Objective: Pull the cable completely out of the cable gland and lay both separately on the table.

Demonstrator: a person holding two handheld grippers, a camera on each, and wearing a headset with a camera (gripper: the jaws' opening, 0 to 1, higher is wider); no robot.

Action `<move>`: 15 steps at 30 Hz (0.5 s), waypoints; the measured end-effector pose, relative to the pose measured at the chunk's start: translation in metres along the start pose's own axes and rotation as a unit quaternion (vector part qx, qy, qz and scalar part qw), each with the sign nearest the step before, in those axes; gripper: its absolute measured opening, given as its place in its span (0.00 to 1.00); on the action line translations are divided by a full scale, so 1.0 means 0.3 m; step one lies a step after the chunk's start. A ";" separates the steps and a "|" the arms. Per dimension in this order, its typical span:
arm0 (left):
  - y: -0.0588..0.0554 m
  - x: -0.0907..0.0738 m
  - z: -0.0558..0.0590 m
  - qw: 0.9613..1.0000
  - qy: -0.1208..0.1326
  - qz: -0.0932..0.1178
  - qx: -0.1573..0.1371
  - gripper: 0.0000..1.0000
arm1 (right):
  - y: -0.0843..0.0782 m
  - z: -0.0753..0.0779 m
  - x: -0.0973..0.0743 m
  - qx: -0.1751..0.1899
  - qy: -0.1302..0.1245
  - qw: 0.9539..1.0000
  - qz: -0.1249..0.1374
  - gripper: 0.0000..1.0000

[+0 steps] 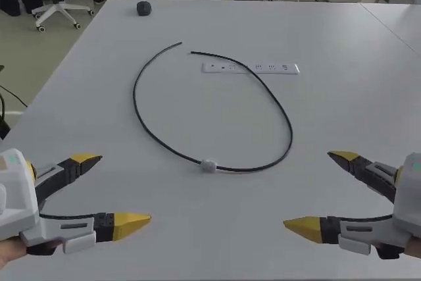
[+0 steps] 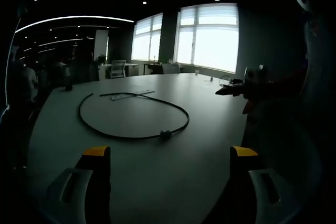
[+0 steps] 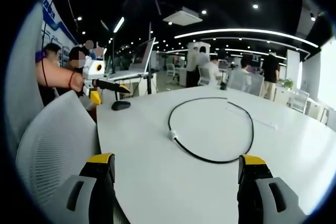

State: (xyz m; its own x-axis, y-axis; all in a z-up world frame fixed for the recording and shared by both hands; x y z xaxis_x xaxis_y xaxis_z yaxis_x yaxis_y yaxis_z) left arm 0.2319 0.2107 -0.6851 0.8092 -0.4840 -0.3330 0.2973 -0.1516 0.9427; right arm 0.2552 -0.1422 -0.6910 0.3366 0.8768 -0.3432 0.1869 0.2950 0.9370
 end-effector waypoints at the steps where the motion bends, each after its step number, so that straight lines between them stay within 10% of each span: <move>1: 0.002 0.001 -0.001 1.000 0.000 0.001 0.002 0.95 | -0.001 0.001 0.001 0.001 0.000 1.000 0.000 0.99; 15: -0.004 0.002 -0.003 1.000 -0.002 0.000 0.000 0.94 | -0.004 0.007 0.009 0.000 0.004 1.000 -0.007 0.99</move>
State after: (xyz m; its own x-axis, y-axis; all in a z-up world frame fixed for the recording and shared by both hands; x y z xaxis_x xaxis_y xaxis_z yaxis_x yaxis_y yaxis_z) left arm 0.2324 0.2114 -0.6866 0.8077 -0.4867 -0.3328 0.2976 -0.1507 0.9427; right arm 0.2578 -0.1411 -0.6930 0.3262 0.8755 -0.3565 0.1923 0.3078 0.9318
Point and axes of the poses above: the centre of the closed fingertips' face, and the gripper's own axes: x roughly forward along the fingers, z roughly to its right, y roughly out of its top, the point moved 7 cm from there along -x, roughly backward along the fingers, and after that the axes turned 15 degrees about y, right-handed, at the moved point
